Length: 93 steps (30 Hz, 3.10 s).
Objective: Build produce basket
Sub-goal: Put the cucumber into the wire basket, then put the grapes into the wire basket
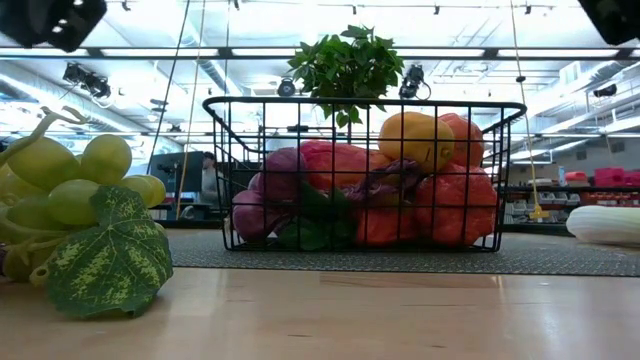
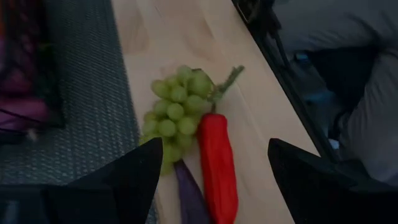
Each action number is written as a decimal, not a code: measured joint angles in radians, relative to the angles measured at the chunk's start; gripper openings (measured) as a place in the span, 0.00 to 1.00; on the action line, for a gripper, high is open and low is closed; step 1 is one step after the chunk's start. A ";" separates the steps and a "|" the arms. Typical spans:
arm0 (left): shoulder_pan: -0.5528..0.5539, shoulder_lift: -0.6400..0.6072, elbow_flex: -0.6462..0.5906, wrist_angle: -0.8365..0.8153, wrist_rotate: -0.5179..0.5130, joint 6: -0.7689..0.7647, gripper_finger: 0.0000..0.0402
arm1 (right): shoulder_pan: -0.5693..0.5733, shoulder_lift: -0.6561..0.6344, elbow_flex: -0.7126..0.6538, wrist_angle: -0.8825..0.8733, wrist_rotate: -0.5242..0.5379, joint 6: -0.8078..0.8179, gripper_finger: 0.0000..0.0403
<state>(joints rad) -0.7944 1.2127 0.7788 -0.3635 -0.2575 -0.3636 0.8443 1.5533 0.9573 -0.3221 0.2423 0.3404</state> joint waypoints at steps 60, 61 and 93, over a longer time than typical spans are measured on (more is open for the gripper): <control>0.020 0.208 0.000 0.157 -0.015 0.008 0.74 | -0.209 0.237 0.463 -0.542 0.333 -0.050 0.20; 0.017 0.208 0.000 0.156 -0.015 0.008 0.74 | -0.227 0.237 0.484 -0.550 0.342 -0.060 0.20; 0.038 0.284 0.000 0.184 -0.042 0.063 0.74 | -0.573 0.208 0.614 -0.747 0.180 -0.108 0.90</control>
<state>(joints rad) -0.7562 1.4966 0.7789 -0.1800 -0.2997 -0.3008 0.2714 1.7616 1.5711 -1.0695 0.4224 0.2321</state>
